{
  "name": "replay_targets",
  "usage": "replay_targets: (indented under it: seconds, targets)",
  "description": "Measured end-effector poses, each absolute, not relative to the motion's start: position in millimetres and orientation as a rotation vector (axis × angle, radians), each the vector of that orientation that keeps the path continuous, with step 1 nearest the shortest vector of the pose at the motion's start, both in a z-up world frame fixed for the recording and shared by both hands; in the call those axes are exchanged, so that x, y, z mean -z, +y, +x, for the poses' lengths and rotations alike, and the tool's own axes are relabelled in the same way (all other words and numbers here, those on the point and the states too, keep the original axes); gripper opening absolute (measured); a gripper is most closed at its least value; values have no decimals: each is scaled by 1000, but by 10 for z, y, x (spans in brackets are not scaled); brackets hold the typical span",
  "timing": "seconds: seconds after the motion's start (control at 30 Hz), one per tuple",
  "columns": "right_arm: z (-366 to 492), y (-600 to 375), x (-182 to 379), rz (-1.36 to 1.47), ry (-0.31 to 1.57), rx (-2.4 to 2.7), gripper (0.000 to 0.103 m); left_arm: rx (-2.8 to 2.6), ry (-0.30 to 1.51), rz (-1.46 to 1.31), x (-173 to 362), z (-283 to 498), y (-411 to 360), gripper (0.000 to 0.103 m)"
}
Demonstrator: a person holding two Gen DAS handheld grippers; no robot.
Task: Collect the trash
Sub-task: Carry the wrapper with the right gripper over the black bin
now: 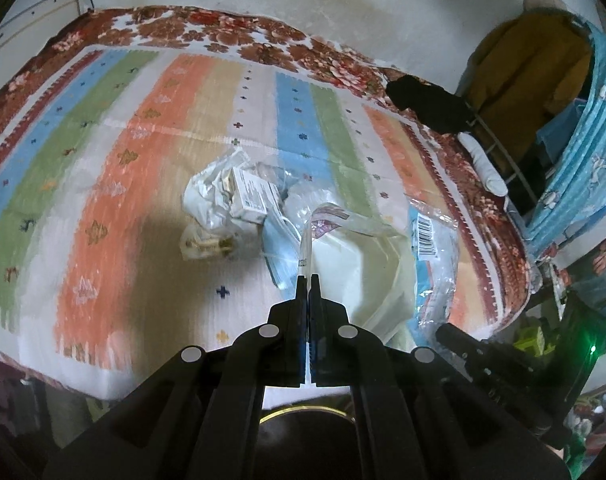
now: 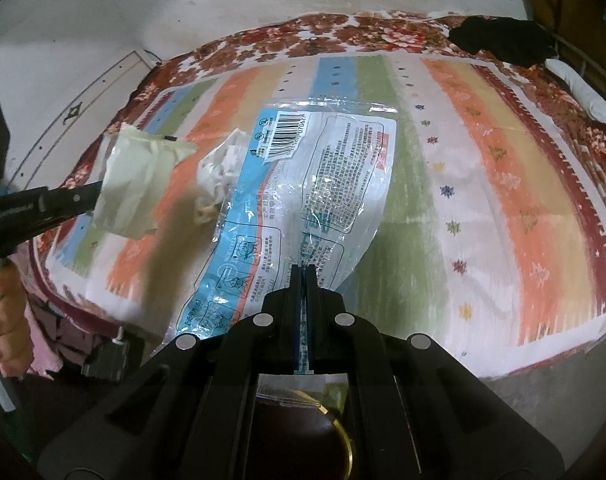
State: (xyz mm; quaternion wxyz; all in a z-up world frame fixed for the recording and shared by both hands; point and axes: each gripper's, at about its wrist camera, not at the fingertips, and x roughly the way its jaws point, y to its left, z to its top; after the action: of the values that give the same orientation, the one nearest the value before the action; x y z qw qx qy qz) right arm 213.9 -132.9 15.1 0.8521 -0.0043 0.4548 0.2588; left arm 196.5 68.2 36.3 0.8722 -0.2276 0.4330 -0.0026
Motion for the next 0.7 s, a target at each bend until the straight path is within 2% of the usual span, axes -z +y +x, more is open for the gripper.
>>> replay_targets:
  seconds: [0.7]
  targets:
    - [1318,-1571,-52,-45,934,-559,1,112,848,-425,-343,1057,279,0]
